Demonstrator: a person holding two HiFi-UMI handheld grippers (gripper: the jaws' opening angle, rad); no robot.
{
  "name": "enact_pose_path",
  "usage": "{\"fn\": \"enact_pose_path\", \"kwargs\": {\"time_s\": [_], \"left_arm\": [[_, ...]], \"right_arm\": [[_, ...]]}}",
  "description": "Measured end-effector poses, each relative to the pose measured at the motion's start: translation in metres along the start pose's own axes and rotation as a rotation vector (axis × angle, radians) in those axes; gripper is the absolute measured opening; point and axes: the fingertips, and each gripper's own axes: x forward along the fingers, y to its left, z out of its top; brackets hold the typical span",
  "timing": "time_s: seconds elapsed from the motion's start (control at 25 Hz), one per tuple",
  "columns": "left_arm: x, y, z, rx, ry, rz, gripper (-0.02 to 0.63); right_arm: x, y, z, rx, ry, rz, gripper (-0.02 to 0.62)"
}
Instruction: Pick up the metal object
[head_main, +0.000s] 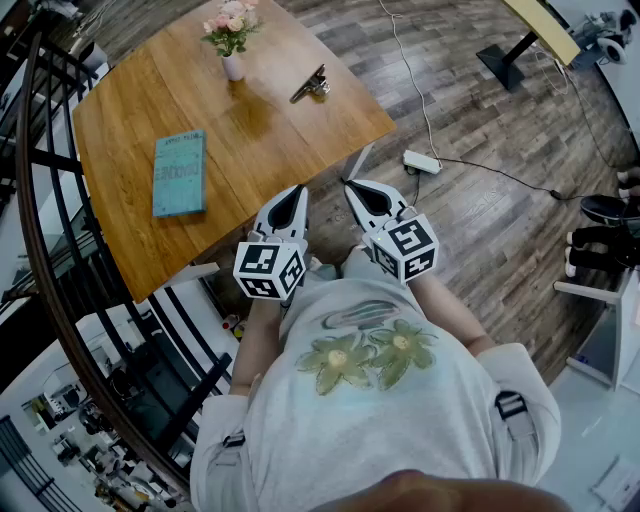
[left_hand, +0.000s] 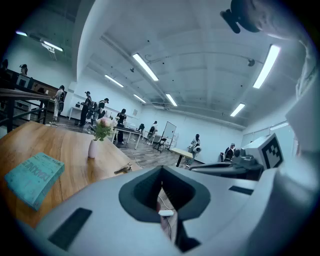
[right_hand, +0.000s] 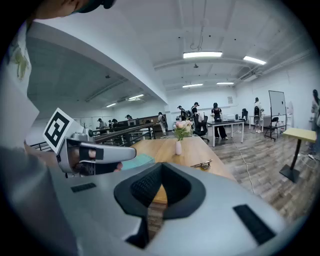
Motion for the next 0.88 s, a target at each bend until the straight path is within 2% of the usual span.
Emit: {"fn": "enact_pose_path", "kwargs": {"time_s": [0.44,0.88], "left_arm": [[0.010,0.020,-0.008,-0.018,0.044,-0.003,0.014],[0.054,0.054,0.016,-0.032,0.056,0.030,0.014]], "right_arm": [[0.019,-0.011,-0.002,0.053,-0.002,-0.017,0.006],[0.069,-0.050,0.020,0.033,0.016,0.028,0.008]]}}
